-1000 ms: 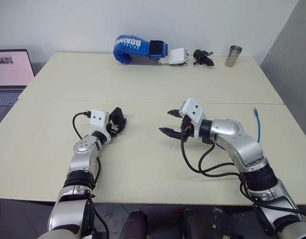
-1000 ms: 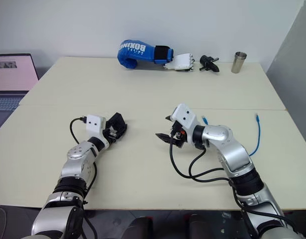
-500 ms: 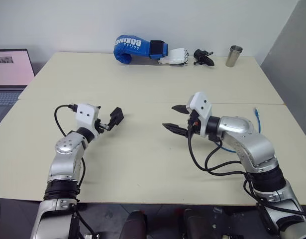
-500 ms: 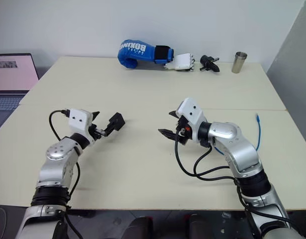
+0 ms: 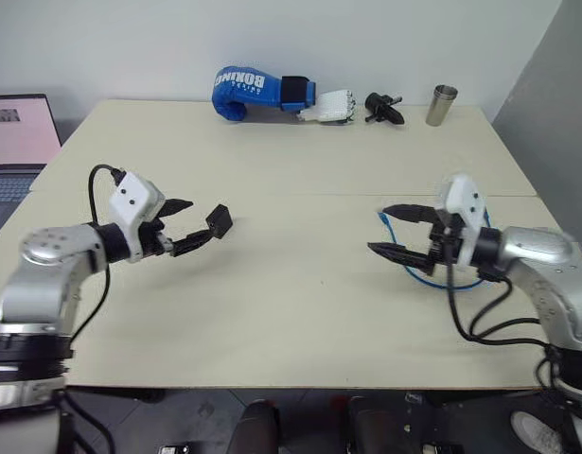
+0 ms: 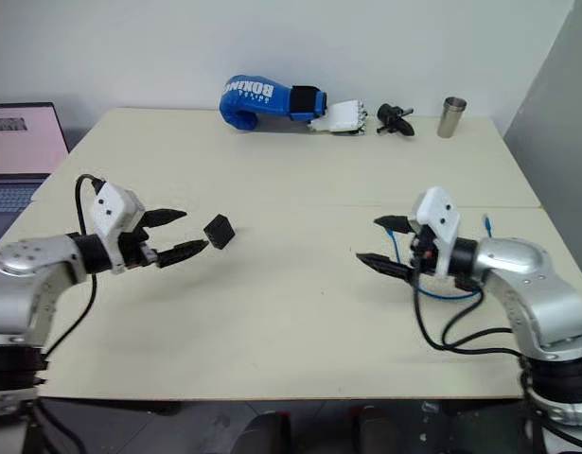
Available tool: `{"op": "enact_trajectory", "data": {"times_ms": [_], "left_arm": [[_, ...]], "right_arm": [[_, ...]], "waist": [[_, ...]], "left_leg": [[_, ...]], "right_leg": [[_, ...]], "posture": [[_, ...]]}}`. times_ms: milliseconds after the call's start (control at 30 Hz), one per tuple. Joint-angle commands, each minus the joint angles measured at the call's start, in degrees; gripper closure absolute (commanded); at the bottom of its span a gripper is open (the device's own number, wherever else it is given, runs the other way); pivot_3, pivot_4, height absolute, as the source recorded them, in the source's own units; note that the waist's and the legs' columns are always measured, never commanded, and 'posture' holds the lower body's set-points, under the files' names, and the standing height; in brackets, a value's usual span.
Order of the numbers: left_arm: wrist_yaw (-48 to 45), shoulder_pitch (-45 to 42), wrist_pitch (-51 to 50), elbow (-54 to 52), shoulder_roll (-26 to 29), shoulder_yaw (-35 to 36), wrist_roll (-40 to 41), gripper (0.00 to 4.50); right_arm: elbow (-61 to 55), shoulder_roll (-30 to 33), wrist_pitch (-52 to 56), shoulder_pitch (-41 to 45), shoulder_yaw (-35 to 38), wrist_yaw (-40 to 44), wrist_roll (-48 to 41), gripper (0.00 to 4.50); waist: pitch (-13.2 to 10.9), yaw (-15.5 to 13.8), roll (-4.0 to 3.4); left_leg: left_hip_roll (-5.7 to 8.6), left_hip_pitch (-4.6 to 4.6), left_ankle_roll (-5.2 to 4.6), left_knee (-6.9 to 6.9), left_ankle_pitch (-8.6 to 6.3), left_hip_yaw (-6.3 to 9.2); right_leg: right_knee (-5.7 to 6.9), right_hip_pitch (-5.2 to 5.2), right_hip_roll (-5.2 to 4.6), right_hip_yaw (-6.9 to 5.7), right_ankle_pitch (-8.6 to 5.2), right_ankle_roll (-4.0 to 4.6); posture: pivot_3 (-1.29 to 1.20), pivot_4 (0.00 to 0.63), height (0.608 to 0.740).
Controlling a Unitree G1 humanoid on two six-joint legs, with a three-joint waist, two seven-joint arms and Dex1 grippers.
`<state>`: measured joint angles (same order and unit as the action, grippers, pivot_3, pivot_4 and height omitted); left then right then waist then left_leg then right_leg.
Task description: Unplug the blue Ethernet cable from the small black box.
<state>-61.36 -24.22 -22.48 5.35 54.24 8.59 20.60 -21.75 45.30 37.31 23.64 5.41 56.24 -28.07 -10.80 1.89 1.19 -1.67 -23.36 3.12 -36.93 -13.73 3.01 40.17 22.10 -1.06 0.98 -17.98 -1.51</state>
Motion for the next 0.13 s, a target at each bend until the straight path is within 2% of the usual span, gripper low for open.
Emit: {"op": "enact_trajectory", "data": {"times_ms": [33,133], "left_arm": [[-5.6,-2.6,0.4,1.4,2.8,-0.5,0.7,0.39],[-8.3,-3.4,0.8,2.7,2.8,-1.2,0.7,0.39]], "right_arm": [[0.7,3.3,-1.4,0.4,2.5,3.8,-2.0,0.77],[2.1,5.0,-1.6,0.8,2.5,4.9,-2.1,0.77]], "waist": [[0.0,0.0,0.0],[0.0,0.0,0.0]], "left_leg": [[-0.02,0.0,0.0,-0.01,0.0,0.0],[-0.02,0.0,0.0,-0.01,0.0,-0.01]], "right_leg": [[0.01,0.0,0.01,0.0,0.0,0.0],[0.0,0.0,0.03,0.01,0.0,0.0]], "posture": [[0.0,0.15,0.74],[0.0,0.15,0.74]]}}
